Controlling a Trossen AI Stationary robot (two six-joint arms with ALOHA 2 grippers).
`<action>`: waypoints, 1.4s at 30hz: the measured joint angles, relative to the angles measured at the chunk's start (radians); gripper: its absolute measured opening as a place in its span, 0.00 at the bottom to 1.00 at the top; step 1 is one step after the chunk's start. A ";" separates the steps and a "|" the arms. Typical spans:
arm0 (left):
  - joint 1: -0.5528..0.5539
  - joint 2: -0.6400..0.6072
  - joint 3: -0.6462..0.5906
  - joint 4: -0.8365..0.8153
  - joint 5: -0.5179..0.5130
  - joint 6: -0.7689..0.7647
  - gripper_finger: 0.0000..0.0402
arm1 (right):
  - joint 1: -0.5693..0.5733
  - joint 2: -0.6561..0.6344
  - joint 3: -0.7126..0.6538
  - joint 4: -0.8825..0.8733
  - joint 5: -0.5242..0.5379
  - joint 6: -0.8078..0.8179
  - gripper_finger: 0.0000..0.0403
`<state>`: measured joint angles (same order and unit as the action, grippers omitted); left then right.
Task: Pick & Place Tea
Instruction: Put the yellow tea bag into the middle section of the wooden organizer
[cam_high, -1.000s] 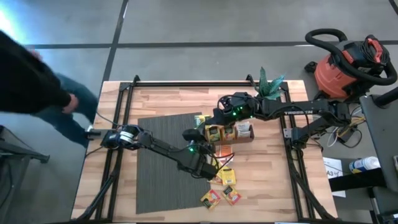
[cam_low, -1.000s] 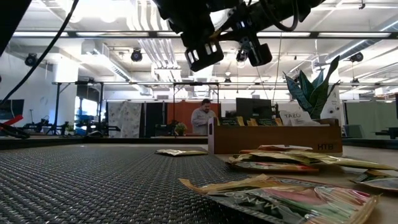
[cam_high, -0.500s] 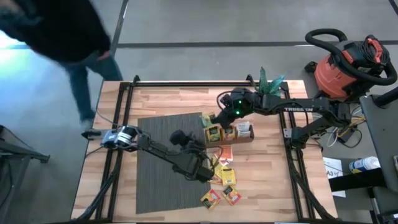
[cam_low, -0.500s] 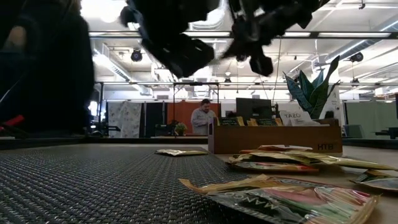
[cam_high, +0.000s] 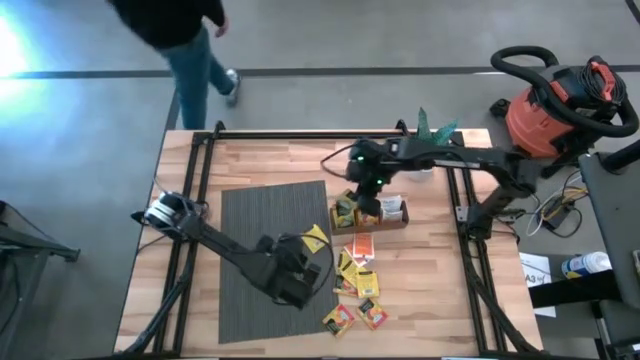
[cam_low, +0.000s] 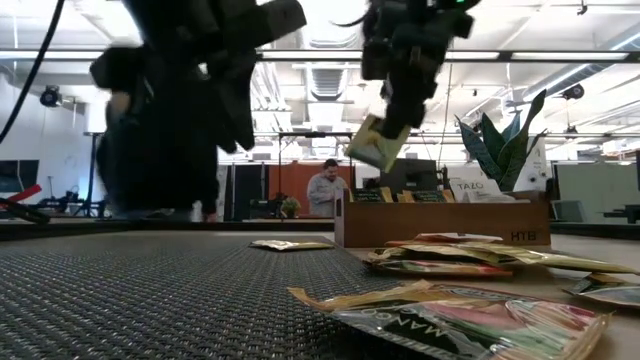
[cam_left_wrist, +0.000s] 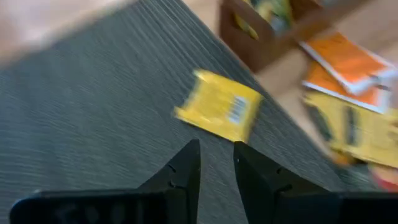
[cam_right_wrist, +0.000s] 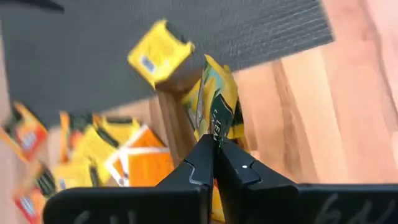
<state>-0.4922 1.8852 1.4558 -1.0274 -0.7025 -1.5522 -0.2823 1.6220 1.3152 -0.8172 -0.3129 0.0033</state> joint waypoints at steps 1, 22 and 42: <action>0.000 -0.025 -0.045 0.071 0.019 0.006 0.23 | 0.005 0.034 0.034 -0.031 0.003 -0.041 0.02; -0.029 -0.335 -0.524 0.452 0.047 -0.197 0.23 | 0.034 0.266 0.229 -0.247 0.027 -0.412 0.02; -0.028 -0.336 -0.527 0.460 0.047 -0.170 0.23 | 0.076 0.320 0.231 -0.219 0.134 -0.399 0.07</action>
<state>-0.5203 1.5494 0.9287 -0.5678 -0.6557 -1.7218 -0.2066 1.9419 1.5459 -1.0362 -0.1788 -0.3953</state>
